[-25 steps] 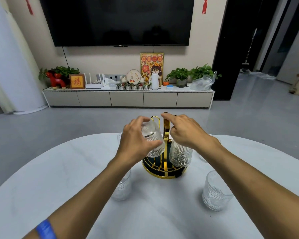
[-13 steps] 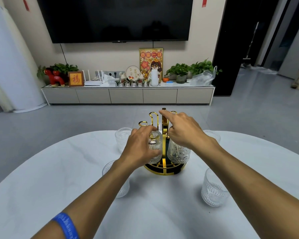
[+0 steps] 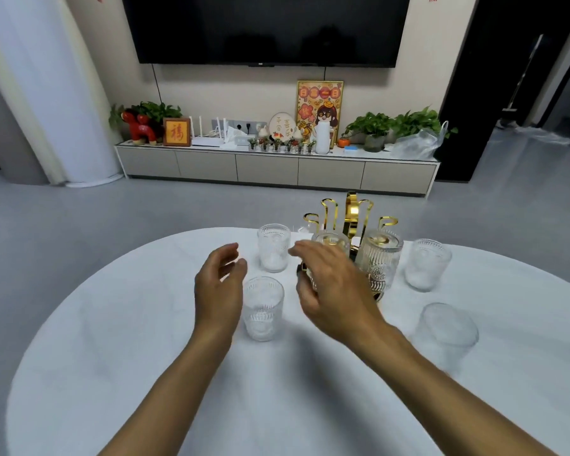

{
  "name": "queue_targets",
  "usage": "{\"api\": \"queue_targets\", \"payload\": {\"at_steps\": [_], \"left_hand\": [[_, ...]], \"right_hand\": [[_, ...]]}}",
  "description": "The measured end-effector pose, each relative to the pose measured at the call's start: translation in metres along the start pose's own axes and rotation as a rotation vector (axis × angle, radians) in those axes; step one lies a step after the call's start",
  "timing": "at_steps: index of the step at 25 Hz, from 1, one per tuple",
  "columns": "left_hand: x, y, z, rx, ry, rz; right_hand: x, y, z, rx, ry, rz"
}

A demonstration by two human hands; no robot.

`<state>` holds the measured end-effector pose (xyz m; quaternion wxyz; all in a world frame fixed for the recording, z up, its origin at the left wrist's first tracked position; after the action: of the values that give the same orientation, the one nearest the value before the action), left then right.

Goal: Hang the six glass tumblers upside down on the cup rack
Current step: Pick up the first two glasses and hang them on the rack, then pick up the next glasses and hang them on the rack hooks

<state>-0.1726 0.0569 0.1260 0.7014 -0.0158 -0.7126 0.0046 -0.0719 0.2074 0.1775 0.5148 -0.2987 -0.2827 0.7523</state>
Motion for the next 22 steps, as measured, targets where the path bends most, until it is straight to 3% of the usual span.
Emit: {"api": "queue_targets", "payload": {"at_steps": [4, 11, 13, 16, 19, 22], "left_hand": [[-0.02, -0.028, 0.002, 0.085, -0.22, -0.13], [-0.026, -0.017, 0.003, 0.009, -0.316, -0.137], [-0.018, -0.021, 0.004, 0.042, -0.255, -0.168], [0.0, -0.026, -0.001, 0.084, -0.163, -0.136], [0.01, -0.008, -0.008, -0.194, -0.213, -0.239], [0.023, 0.011, -0.019, -0.485, -0.287, -0.502]], "right_hand": [[-0.022, 0.089, -0.011, -0.481, 0.245, -0.009], [-0.008, 0.113, -0.003, -0.462, 0.539, -0.001], [-0.001, 0.097, -0.003, -0.367, 0.65, 0.124], [0.004, 0.063, -0.007, -0.025, 0.798, 0.593], [0.003, 0.032, -0.005, 0.256, 0.787, 1.124], [0.003, 0.009, 0.0, 0.253, 0.695, 1.19]]}}
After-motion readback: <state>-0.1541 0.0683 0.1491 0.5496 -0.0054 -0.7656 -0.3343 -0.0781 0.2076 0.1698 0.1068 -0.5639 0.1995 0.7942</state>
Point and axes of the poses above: each hand's wrist, its own z-axis towards the middle knuckle, its own y-axis out of the palm, x = y × z, the point moved 6 cm from there along z, towards the middle knuckle, and after that the axes turned 10 degrees about -y, right-handed, at the moved point
